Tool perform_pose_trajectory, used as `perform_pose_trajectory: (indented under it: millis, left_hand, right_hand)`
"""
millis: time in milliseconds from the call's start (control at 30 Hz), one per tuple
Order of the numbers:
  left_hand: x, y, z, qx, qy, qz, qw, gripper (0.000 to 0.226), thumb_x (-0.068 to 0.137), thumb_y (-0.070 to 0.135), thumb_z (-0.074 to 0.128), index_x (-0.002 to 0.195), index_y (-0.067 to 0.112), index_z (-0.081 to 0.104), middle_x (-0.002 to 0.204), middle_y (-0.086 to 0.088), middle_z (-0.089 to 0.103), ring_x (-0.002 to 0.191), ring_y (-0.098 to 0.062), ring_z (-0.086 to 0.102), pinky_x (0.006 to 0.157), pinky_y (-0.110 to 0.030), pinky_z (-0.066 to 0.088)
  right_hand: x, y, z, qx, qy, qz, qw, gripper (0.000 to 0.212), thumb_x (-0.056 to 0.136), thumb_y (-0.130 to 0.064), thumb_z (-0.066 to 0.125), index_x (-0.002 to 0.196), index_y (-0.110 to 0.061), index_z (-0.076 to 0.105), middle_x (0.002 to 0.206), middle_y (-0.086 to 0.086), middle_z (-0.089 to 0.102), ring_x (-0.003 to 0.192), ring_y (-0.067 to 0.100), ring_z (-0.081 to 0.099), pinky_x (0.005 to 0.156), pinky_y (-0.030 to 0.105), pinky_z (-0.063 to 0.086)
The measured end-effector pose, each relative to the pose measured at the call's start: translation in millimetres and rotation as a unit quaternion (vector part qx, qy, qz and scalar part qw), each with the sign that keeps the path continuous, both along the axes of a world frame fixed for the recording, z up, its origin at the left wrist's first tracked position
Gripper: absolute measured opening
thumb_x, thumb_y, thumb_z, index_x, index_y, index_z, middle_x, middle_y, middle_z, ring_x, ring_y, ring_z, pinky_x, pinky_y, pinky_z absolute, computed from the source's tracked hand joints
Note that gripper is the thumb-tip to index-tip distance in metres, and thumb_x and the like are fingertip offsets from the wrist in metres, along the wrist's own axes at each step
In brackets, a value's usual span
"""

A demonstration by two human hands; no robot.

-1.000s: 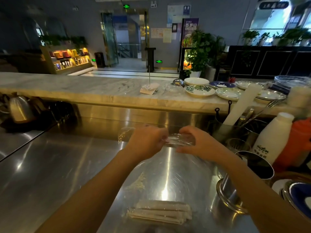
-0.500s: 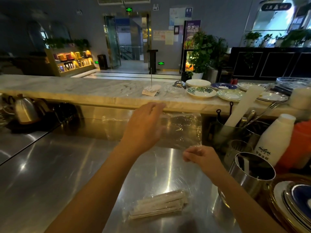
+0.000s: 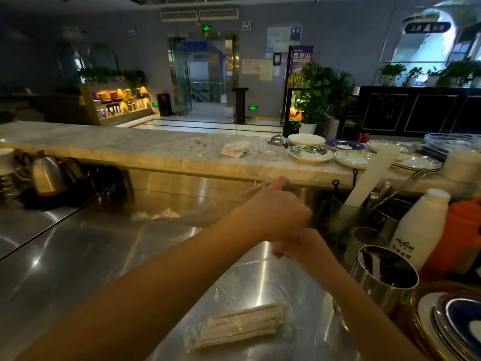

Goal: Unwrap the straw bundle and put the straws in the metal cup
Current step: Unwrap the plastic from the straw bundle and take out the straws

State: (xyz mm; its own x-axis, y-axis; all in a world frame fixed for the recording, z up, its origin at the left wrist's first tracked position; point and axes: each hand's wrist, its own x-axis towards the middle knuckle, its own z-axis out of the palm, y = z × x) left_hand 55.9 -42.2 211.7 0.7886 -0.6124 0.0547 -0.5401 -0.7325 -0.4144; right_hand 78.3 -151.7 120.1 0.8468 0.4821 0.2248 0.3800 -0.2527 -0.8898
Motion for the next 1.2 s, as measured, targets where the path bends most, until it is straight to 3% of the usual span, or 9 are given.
perform_pose_trajectory:
  millis: [100,233,467,633,733,900,1033,1100,1200]
  left_hand:
    - [0.6,6.3,5.3,-0.028,0.010,-0.001,1.000,0.015,0.086,0.024,0.056,0.074,0.022,0.047,0.071,0.007,0.048,0.088,-0.016,0.054,0.108,-0.046,0.026]
    - [8.3,30.7,25.8,-0.164,-0.012,0.045,0.985,0.003,0.085,0.020,0.056,0.083,0.019,0.058,0.085,0.001,0.064,0.091,-0.018,0.054,0.106,-0.042,0.029]
    - [5.8,83.1,47.3,-0.215,-0.043,0.143,0.965,0.014,0.088,0.023,0.054,0.076,0.027,0.049,0.065,0.014,0.045,0.078,-0.014,0.050,0.102,-0.040,0.027]
    - [-8.6,95.1,40.4,-0.188,-0.037,0.218,0.957,0.007,0.087,0.025,0.056,0.092,0.024,0.050,0.092,-0.001,0.057,0.100,-0.023,0.053,0.107,-0.045,0.024]
    - [-17.0,79.0,25.8,-0.177,-0.037,0.162,0.970,0.039,0.082,0.036,0.061,0.117,0.022,0.048,0.121,-0.004,0.057,0.115,-0.022,0.047,0.108,-0.041,0.022]
    - [-20.0,39.4,-5.2,-0.140,0.043,0.064,0.987,0.029,0.087,0.031,0.056,0.112,0.019,0.052,0.113,-0.004,0.061,0.106,-0.020,0.053,0.107,-0.038,0.027]
    - [-10.6,43.7,-17.9,-0.162,0.081,0.065,0.981,0.007,0.091,0.020,0.049,0.092,0.016,0.055,0.088,-0.003,0.064,0.077,-0.017,0.055,0.072,-0.031,0.046]
    - [-7.3,52.6,-20.3,-0.195,0.075,0.070,0.976,0.006,0.090,0.018,0.049,0.085,0.020,0.053,0.075,0.006,0.055,0.067,-0.011,0.048,0.054,-0.020,0.031]
    - [-3.8,65.0,-21.7,-0.213,0.058,0.083,0.972,0.012,0.089,0.018,0.051,0.080,0.026,0.050,0.064,0.017,0.039,0.060,0.001,0.036,0.051,-0.016,0.022]
  right_hand:
    - [-3.7,-2.2,-17.8,0.044,0.027,-0.017,0.999,0.012,0.081,-0.007,0.061,0.071,-0.010,0.066,0.069,0.008,0.067,0.065,0.018,0.061,0.061,0.021,0.048]
    - [-5.1,-11.1,-38.5,0.061,0.069,-0.036,0.995,0.014,0.081,-0.006,0.062,0.072,-0.015,0.069,0.062,-0.002,0.068,0.060,0.007,0.062,0.057,0.015,0.047]
    - [-7.5,-23.3,-49.5,0.071,0.064,-0.062,0.994,0.022,0.081,-0.001,0.061,0.070,-0.019,0.067,0.066,0.002,0.067,0.062,0.006,0.064,0.060,0.013,0.051]
    - [-0.2,-23.2,-35.1,0.002,-0.009,-0.072,0.997,0.020,0.080,-0.007,0.063,0.071,-0.024,0.065,0.068,-0.001,0.065,0.067,0.010,0.062,0.063,0.016,0.049]
    - [5.6,-22.9,-19.4,-0.049,-0.057,-0.055,0.996,0.010,0.081,-0.010,0.063,0.076,-0.019,0.067,0.068,-0.004,0.063,0.068,0.010,0.061,0.064,0.015,0.047]
    - [9.7,-16.6,8.4,-0.121,-0.150,-0.018,0.981,0.009,0.082,-0.018,0.063,0.085,-0.013,0.069,0.073,-0.002,0.063,0.068,0.007,0.058,0.064,0.012,0.044]
    - [10.9,-22.6,9.4,-0.148,-0.173,-0.022,0.974,0.010,0.084,-0.020,0.061,0.089,-0.014,0.068,0.074,-0.010,0.062,0.069,-0.002,0.055,0.063,0.007,0.041]
    - [13.0,-32.3,3.8,-0.155,-0.141,-0.028,0.977,0.008,0.083,-0.020,0.062,0.089,-0.018,0.066,0.073,-0.018,0.057,0.071,-0.006,0.054,0.063,0.005,0.042]
    - [14.7,-50.1,-6.0,-0.170,-0.052,-0.010,0.984,0.005,0.082,-0.018,0.063,0.085,-0.022,0.065,0.077,-0.014,0.060,0.077,0.000,0.058,0.069,0.012,0.044]
